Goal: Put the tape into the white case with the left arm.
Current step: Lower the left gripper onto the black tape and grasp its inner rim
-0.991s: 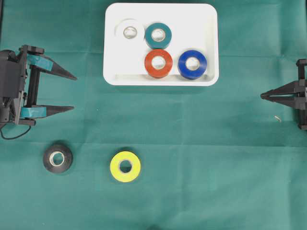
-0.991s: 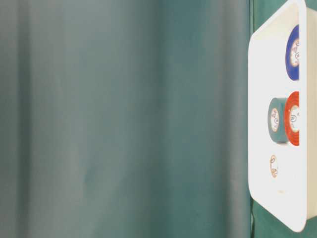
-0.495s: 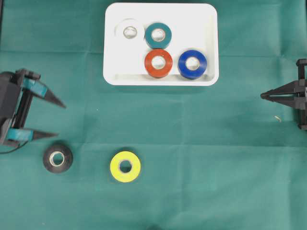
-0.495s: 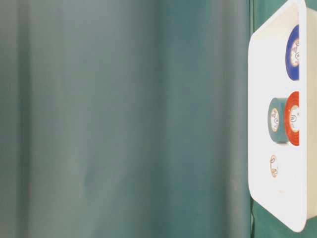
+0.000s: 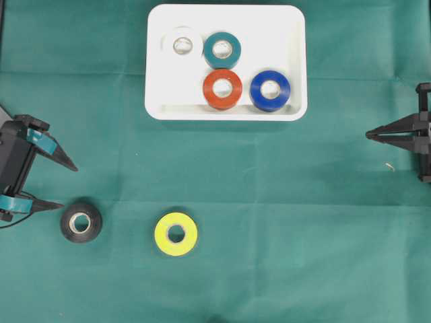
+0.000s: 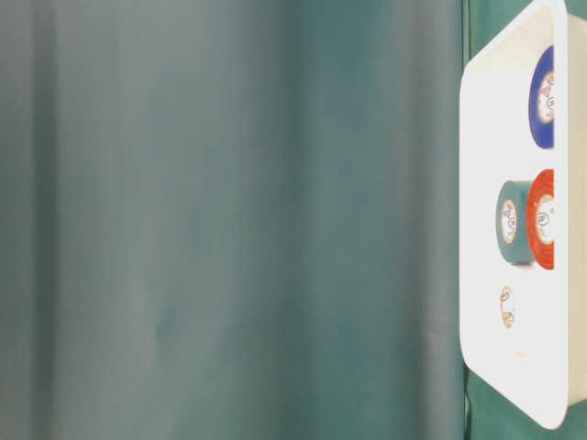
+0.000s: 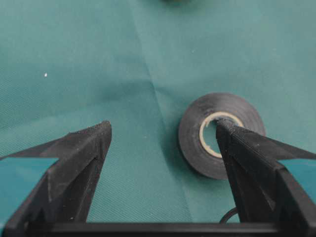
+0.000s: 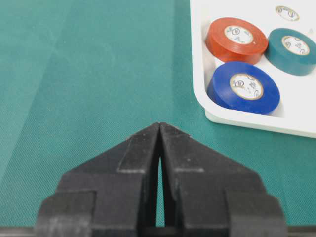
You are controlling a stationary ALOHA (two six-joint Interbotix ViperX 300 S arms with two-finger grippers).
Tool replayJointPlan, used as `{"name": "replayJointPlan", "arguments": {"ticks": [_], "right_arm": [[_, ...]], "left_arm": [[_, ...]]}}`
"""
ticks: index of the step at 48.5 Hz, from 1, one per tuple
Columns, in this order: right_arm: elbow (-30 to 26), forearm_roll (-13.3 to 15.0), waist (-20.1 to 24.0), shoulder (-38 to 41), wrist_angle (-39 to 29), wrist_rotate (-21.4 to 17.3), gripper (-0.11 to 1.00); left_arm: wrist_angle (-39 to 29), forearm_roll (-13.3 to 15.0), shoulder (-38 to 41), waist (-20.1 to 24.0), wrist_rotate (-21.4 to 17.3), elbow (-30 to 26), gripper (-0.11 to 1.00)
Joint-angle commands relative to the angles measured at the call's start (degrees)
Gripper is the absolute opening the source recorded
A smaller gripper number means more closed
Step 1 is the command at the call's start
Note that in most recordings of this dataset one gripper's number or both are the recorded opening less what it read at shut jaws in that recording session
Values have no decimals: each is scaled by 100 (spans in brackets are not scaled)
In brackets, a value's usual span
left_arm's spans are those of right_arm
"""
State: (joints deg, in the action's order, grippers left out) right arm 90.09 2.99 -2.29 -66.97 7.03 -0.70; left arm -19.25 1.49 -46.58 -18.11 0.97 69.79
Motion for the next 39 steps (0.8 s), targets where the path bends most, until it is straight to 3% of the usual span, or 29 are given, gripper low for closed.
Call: {"name": "replayJointPlan", "arguments": {"ticks": [1, 19, 26, 39], "right_arm": [[-53, 0, -18, 35, 62, 0, -9], [-53, 0, -26, 35, 62, -9, -9], [-53, 0, -35, 35, 62, 0, -9], [-53, 0, -26, 44, 70, 0, -9]], "left_arm": [[123, 0, 185, -26, 9, -70, 85], [624, 9, 1468, -352, 62, -229, 85], [659, 9, 2065, -598, 290, -413, 85], [809, -9, 2777, -598, 316, -624, 85]]}}
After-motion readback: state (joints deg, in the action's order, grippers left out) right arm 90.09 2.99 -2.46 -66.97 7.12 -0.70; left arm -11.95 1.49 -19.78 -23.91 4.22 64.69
